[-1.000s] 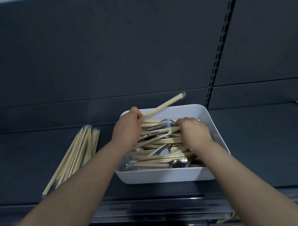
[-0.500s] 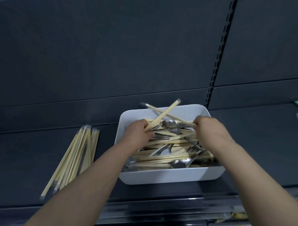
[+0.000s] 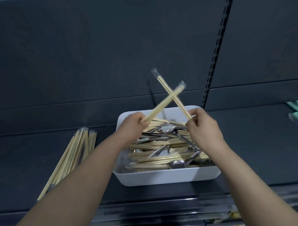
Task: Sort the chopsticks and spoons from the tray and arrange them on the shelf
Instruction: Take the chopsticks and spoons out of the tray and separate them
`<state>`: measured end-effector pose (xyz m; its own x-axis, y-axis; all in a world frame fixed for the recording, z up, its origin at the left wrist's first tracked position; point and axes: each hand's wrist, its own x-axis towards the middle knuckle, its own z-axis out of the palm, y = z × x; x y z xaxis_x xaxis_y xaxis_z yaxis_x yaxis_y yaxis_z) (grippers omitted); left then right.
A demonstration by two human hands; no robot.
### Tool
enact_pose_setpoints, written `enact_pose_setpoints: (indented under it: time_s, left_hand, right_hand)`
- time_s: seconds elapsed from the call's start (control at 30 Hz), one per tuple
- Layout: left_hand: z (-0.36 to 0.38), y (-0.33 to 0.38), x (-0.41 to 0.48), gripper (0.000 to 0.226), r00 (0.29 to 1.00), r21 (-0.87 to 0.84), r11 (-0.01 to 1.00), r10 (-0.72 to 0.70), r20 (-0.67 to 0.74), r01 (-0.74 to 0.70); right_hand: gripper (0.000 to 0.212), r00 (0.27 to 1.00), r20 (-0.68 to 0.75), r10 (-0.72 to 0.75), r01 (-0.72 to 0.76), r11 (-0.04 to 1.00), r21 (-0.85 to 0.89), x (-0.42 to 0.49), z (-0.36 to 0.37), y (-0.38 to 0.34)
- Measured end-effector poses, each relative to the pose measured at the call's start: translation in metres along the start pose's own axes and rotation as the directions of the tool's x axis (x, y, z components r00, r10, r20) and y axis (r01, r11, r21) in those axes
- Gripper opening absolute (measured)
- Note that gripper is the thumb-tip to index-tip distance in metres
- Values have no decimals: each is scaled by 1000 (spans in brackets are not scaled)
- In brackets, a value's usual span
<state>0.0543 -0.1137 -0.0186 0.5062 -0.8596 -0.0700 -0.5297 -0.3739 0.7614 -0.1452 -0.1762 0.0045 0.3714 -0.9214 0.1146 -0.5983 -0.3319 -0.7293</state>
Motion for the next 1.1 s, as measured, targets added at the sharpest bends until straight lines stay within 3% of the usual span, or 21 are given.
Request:
enact_pose_setpoints:
  time_s: [0.07,0.13,0.2,0.27,0.37,0.47,0.63,0.77,0.83,0.93,1.1]
  left_hand:
    - [-19,7,-7,11,995,-317,947,-70,-72,43]
    - [-39,8,-16,13,983,-586,805,-168,-80,90]
    - [-61,-3,-24,13,966,-711,695,-241,-92,105]
    - [-83,-26,-31,12,947,-720,680,-303,-108,135]
    - [-110,-71,-43,10,919,-659,713,-385,-82,240]
    - [-130,-119,-60,12,888,-505,770,-459,-15,390]
    - [-143,-173,-75,17,849,-300,806,-528,24,510]
    - [-147,-190,-75,16,881,-140,877,-470,-46,460]
    - [-150,-192,-76,15,916,51,915,-396,-69,400]
    - [-156,-191,-78,26,954,326,896,-288,-88,301]
    - [-154,-176,-73,23,981,314,931,-161,-106,187]
  right_hand:
    - [14,999,-12,-39,40,997,59,1,9,-18]
    - [7,996,5,-85,84,990,110,-3,25,-39]
    - [8,989,32,-143,139,985,98,-8,47,-60]
    - [9,980,87,-179,177,984,26,-15,71,-82]
    - [7,960,224,-168,176,984,-15,-27,106,-111]
    - [21,932,331,-148,155,988,5,-44,149,-134]
    - [36,918,384,-96,136,988,-79,-68,205,-154]
    - [38,897,442,-22,102,982,-159,-75,240,-158]
    - [36,876,483,8,109,971,-214,-79,252,-158]
    - [37,862,507,1,194,923,-332,-82,258,-156]
    - [33,903,329,-276,424,695,-581,-81,231,-161]
